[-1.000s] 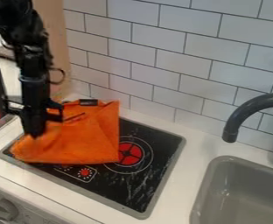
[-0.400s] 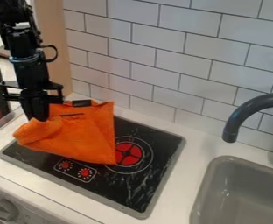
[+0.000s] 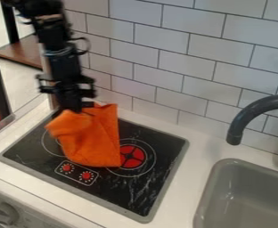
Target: Fold the cloth from the left burner to the right burner
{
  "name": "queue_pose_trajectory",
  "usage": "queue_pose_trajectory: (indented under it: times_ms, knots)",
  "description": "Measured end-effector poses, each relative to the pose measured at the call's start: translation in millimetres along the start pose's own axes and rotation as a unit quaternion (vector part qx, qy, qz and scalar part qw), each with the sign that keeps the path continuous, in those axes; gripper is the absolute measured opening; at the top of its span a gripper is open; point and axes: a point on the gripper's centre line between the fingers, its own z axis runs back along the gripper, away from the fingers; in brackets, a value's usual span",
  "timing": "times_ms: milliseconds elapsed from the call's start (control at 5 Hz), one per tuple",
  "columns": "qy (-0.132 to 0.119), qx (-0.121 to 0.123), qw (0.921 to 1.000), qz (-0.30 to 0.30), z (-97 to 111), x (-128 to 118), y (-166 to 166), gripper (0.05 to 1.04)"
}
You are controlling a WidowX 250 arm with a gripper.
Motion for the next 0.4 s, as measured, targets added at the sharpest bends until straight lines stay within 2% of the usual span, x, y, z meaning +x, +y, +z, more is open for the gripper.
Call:
queue_pose_trajectory:
  times_ms: [200,400]
  knots:
    - [0.006,-0.008,0.9997,-0.024,-9.4,11.9,-20.9,0.051]
    - [0.02,-0.002,0.9987,-0.048,-25.2,18.0,-39.4,0.051]
